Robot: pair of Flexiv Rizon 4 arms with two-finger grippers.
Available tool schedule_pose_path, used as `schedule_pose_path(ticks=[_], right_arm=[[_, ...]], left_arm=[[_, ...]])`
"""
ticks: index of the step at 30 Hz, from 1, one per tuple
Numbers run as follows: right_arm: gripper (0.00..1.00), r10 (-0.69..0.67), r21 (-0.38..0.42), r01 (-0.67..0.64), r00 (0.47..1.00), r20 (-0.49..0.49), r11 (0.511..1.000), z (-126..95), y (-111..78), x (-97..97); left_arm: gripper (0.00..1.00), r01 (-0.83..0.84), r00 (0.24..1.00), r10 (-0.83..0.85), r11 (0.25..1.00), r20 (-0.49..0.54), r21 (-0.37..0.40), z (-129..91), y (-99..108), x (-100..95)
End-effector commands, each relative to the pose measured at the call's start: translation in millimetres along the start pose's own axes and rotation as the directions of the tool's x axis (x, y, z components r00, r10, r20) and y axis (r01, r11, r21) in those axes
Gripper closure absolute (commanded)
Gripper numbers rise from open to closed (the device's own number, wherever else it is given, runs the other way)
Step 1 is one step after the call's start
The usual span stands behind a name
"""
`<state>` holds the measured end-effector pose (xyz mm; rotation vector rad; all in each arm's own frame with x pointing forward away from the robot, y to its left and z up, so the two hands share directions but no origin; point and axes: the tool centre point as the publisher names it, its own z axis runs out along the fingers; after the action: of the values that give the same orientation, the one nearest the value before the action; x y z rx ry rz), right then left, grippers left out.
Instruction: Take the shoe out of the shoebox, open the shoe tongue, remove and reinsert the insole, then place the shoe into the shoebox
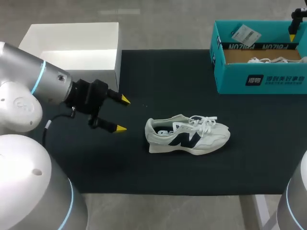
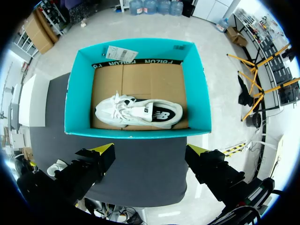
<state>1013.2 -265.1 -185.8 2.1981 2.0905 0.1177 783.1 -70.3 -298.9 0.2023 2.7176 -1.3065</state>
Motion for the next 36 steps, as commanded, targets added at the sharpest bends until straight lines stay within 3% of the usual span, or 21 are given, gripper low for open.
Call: schedule_pose_path(ticks=[1,8,13,18,27,36], right_arm=[[0.0,0.0,-0.002,0.0,1.0,-0.001,1.0,0,-0.4,-0.1],[0.0,0.0,-0.002,0.0,1.0,-0.001,1.0,0,-0.4,-0.1],[0.0,0.0,-0.002,0.0,1.0,-0.001,1.0,0,-0.4,-0.1],[0.0,0.0,-0.002,0.0,1.0,-0.001,1.0,0,-0.4,-0.1],[0.0,0.0,-0.002,0.0,1.0,-0.001,1.0,0,-0.4,-0.1],[0.0,0.0,-0.002,0.0,1.0,-0.001,1.0,0,-0.4,-0.1]], left_arm=[[0.0,0.051,0.998,-0.051,0.999,-0.021,0.006,8,15,0.8],[0.0,0.094,0.993,-0.097,0.994,-0.066,-0.054,20,42,9.5],[0.0,0.1,0.992,-0.103,0.994,-0.075,-0.049,27,47,12.4],[0.0,0.238,0.969,-0.24,0.97,-0.057,-0.052,42,57,16.0],[0.0,0.411,0.912,-0.411,0.911,0.014,-0.032,60,65,25.1],[0.0,0.343,0.938,-0.344,0.939,0.034,0.03,80,63,25.2]])
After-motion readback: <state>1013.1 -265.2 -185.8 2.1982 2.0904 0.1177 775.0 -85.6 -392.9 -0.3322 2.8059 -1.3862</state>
